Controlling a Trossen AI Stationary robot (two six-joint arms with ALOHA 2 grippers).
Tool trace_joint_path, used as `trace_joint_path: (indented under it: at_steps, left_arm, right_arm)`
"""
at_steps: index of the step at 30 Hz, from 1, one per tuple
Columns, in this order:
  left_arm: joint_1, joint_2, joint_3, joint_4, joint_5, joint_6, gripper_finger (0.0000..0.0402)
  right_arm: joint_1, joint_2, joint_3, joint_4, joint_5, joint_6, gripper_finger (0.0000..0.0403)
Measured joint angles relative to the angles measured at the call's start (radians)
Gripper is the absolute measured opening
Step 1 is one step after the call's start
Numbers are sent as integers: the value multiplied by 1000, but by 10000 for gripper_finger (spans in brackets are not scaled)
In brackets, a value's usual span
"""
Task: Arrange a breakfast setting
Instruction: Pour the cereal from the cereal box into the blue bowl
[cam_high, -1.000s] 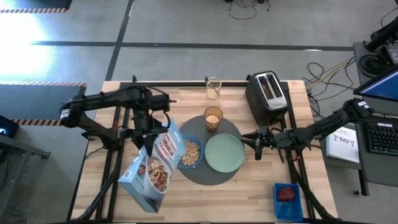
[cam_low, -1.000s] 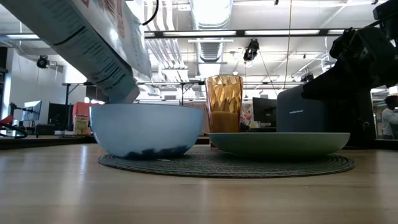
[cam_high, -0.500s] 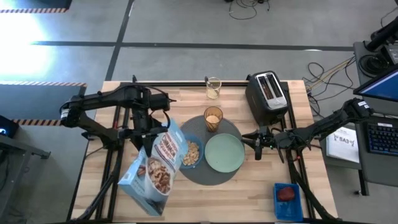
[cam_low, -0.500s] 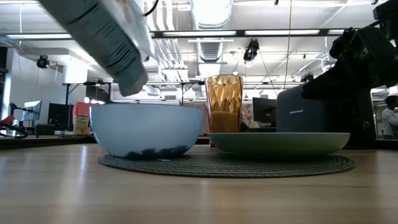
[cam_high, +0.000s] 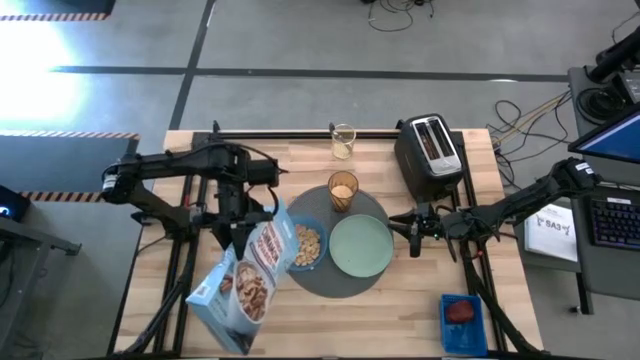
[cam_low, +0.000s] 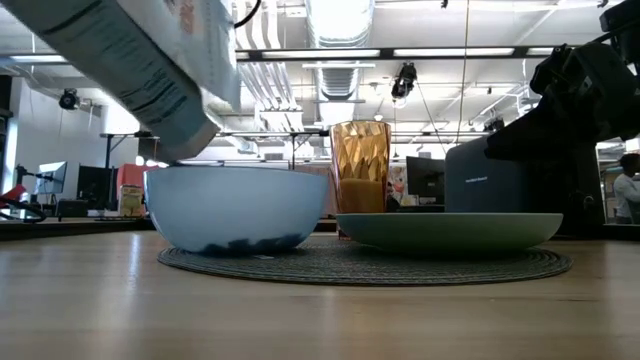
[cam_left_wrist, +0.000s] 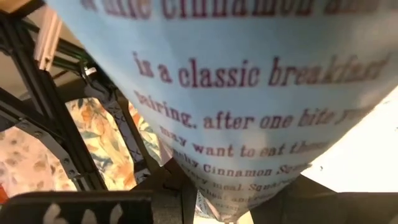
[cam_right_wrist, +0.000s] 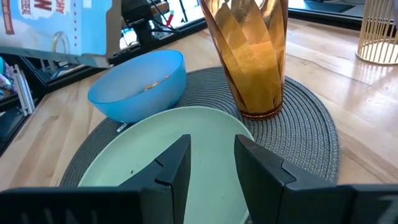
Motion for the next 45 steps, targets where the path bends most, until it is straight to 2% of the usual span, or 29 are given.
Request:
trace_joint_path:
  at_steps: [10, 15, 24, 35, 45]
  left_arm:
    - [-10, 3, 7, 0, 4, 3, 90]
    - [-27, 5, 7, 54, -84, 48, 91]
    - [-8, -13, 8, 64, -75, 35, 91]
    - [17, -24, 1, 37, -133, 30, 91]
    - [23, -14, -2, 23, -91, 36, 91]
  right_arm:
    - [0, 0, 0, 1, 0, 0, 114]
    - [0, 0, 0, 1, 0, 0, 114]
    - [0, 0, 0, 1, 0, 0, 114]
    - [0, 0, 0, 1, 0, 0, 114]
    - [0, 0, 0, 0, 0, 0, 114]
